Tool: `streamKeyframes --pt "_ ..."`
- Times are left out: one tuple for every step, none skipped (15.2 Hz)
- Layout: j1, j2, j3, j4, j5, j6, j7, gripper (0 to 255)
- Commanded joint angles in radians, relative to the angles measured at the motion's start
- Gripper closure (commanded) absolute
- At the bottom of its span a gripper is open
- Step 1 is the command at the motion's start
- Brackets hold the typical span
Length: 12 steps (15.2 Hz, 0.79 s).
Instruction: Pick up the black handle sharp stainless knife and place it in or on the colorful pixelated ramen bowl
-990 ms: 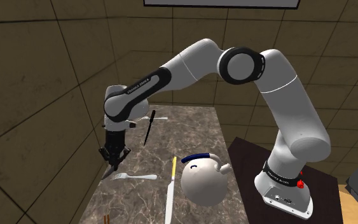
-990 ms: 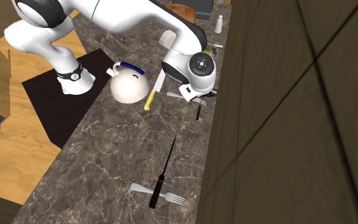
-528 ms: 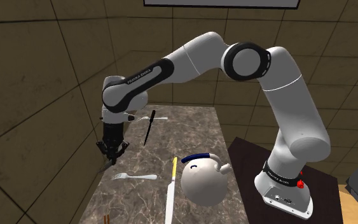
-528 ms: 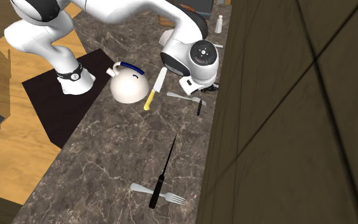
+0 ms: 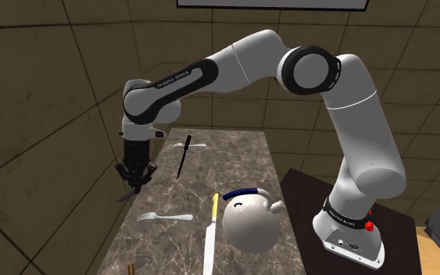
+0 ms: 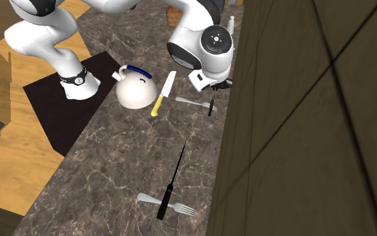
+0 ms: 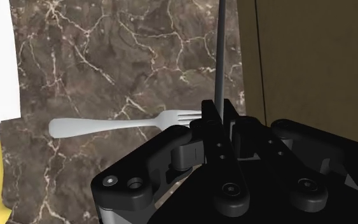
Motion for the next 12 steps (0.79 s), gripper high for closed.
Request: streamKeyframes --pt "-0.002 -0.013 0.001 0.005 0.001 -0.017 0.006 255" --pt "-0.002 -0.019 0.002 0.009 0.001 -0.027 0.010 255" --pt "-0.003 -0.025 0.003 0.015 0.001 -0.037 0.014 255" --pt "-0.004 -0.030 0.003 0.020 0.001 -0.046 0.017 255" --pt "-0.004 -0.035 0.004 0.025 0.001 -0.056 0.021 255" --pt "-0.005 -0.040 0.004 0.031 0.001 -0.066 0.025 255" --pt "-0.005 -0.045 0.004 0.037 0.001 -0.076 0.029 255" --pt "-0.005 -0.049 0.005 0.044 0.000 -0.086 0.032 255" --pt "-0.006 -0.054 0.005 0.051 0.000 -0.097 0.036 255" --pt "-0.006 -0.058 0.006 0.057 0.000 -0.107 0.040 255" --pt "-0.006 -0.062 0.006 0.065 0.000 -0.117 0.044 255" --pt "-0.007 -0.066 0.007 0.072 0.000 -0.128 0.048 255"
